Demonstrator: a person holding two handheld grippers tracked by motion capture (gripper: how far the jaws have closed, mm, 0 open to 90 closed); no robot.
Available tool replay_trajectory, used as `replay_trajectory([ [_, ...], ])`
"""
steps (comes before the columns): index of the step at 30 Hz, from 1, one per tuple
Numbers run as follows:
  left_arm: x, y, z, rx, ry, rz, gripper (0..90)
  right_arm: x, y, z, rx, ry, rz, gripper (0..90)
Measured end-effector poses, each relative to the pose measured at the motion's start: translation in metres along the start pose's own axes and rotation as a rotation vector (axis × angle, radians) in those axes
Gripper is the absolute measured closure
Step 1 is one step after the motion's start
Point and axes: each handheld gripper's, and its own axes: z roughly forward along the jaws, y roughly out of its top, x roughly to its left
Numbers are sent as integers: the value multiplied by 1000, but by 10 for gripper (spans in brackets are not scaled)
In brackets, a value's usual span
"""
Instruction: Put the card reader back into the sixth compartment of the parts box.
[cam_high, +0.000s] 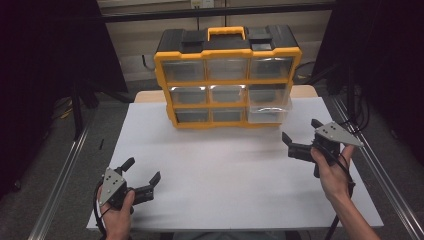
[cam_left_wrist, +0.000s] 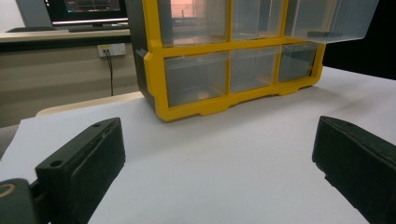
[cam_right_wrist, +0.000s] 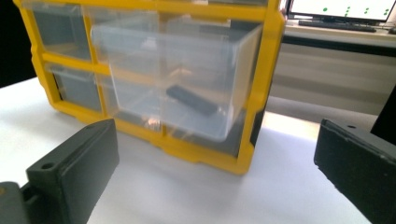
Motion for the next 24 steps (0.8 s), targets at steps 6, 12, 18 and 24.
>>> replay_trajectory([
  [6,0,1,-1,-5,4,-5,25,2,-15,-15,-18,-16,1,0],
  [12,1,0,-2,-9,19,-8,26,4,-25,-32,-39,-30,2,0],
  [18,-2,0,-2,-10,17,-9,31,11,-51,-41,-16,-48,4,0],
  [24,-2,-1,-3,-6,28,3,31,8,-68,-55,-21,-89,18,0],
])
